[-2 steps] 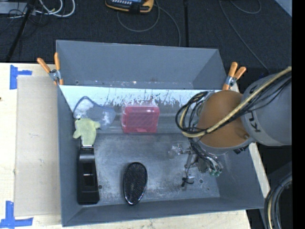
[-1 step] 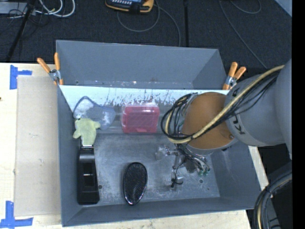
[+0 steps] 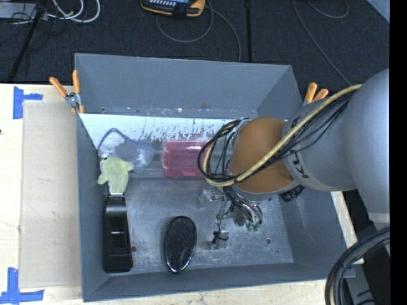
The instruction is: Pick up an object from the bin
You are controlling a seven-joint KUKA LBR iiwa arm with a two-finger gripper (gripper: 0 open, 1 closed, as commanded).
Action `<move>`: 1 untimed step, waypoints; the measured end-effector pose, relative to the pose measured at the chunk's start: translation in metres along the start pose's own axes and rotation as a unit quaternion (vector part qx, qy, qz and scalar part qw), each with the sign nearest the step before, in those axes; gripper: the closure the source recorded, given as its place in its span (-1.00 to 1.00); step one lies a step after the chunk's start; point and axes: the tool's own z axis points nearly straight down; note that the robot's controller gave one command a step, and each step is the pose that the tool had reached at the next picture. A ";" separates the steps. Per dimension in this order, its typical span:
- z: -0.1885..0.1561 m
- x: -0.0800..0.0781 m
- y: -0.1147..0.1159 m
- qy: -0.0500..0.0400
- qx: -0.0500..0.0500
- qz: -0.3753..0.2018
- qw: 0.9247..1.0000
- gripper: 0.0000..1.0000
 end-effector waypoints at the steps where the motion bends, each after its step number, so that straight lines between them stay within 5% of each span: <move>1: 0.002 0.000 0.017 0.000 0.000 0.072 0.997 -1.00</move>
Offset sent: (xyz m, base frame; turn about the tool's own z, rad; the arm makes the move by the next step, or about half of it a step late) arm 0.0271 0.0805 -0.0040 0.1835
